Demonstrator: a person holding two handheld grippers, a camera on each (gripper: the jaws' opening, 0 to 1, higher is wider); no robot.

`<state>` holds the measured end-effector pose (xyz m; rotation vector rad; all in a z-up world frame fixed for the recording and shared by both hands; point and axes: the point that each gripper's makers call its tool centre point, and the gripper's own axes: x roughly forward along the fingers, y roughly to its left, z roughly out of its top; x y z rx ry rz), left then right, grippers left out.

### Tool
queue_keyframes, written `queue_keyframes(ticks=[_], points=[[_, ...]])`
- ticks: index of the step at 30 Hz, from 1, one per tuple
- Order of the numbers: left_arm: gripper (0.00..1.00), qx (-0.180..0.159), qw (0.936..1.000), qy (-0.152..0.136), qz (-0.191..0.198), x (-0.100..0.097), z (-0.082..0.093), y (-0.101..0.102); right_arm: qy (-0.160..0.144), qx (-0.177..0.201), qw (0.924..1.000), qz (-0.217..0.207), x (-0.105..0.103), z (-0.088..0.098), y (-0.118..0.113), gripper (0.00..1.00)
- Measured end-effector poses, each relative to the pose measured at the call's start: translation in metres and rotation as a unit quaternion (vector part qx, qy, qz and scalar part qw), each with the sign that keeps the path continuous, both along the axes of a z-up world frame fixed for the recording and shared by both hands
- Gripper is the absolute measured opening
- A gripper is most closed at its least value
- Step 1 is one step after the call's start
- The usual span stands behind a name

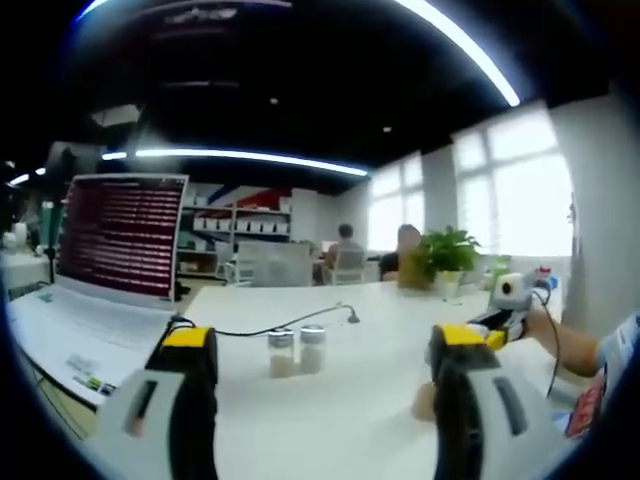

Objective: Rotate the seasoning bottle until the label or dispensing opening points toward the visible target arrow and the bottle remains upright within the marked orientation range

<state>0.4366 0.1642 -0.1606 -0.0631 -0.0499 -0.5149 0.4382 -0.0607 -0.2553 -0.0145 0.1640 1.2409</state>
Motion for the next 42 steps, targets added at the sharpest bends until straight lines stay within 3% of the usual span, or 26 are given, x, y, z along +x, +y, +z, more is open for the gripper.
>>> queue_keyframes(ticks=[21,25,30,42], points=[[0.93,-0.006,1.0000,0.000,-0.001,-0.001,0.000,0.003,0.000,-0.014,0.9978,-0.065,0.016,0.001,-0.007,0.41],[0.93,0.011,0.9999,-0.005,0.004,-0.001,0.000,0.003,0.000,-0.023,0.9969,-0.075,0.017,0.001,-0.007,0.41],[0.93,0.003,1.0000,-0.003,-0.003,-0.001,0.000,0.001,-0.006,-0.036,0.9950,-0.093,0.018,0.000,-0.008,0.41],[0.92,-0.004,1.0000,0.004,-0.007,0.000,-0.001,0.000,-0.028,-0.024,0.9895,-0.140,0.016,-0.001,-0.009,0.40]])
